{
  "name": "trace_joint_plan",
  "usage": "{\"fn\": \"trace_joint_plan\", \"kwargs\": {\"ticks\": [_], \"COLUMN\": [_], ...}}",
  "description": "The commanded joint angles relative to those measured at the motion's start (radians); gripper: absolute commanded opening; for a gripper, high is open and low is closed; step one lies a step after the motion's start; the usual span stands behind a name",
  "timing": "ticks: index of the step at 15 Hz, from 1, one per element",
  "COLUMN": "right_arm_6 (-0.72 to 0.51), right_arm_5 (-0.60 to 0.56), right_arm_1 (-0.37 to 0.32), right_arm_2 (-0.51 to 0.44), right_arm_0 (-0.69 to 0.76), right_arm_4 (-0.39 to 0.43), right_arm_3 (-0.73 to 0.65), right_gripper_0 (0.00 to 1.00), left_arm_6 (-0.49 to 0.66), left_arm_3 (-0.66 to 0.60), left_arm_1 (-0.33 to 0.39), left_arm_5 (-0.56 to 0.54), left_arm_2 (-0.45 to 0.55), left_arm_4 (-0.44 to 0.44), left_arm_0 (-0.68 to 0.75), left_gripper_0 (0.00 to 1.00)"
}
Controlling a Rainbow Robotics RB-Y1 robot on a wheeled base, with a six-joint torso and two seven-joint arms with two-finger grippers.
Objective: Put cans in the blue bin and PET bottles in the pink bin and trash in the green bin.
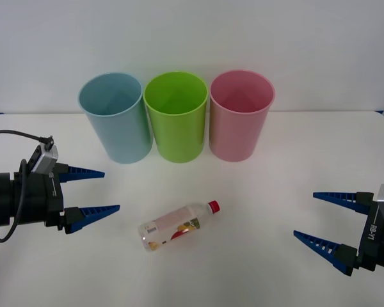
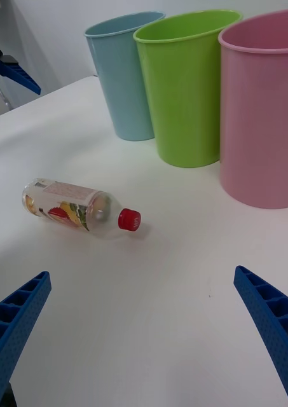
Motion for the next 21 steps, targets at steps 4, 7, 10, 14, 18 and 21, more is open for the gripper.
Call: {"fn": "trace_joint_plan", "kwargs": {"ticks": [4,7,10,14,18,21], "right_arm_6": [0.000,0.000,0.000,0.000,0.000,0.000], "right_arm_5": [0.000,0.000,0.000,0.000,0.000,0.000], "right_arm_1": [0.000,0.000,0.000,0.000,0.000,0.000], "right_arm_2": [0.000,0.000,0.000,0.000,0.000,0.000], "right_arm_0": [0.000,0.000,0.000,0.000,0.000,0.000], "right_arm_4": [0.000,0.000,0.000,0.000,0.000,0.000], "right_arm_3": [0.000,0.000,0.000,0.000,0.000,0.000], "right_gripper_0": [1.00,1.00,1.00,1.00,1.00,1.00], "left_arm_6": [-0.006,-0.095,-0.153,-0.235,-0.253,-0.187], "left_arm_3": [-0.014,-0.044,-0.066,-0.140,-0.209,-0.268], "left_arm_1": [0.000,0.002,0.020,0.095,0.103,0.184], "left_arm_5": [-0.009,-0.011,-0.046,-0.040,-0.003,0.114], "left_arm_2": [0.014,0.012,-0.009,-0.058,-0.092,-0.183], "left_arm_4": [-0.041,-0.100,-0.121,-0.135,-0.209,-0.261], "left_arm_0": [0.012,0.021,0.031,0.035,0.034,0.028], "left_gripper_0": [1.00,1.00,1.00,1.00,1.00,1.00]}}
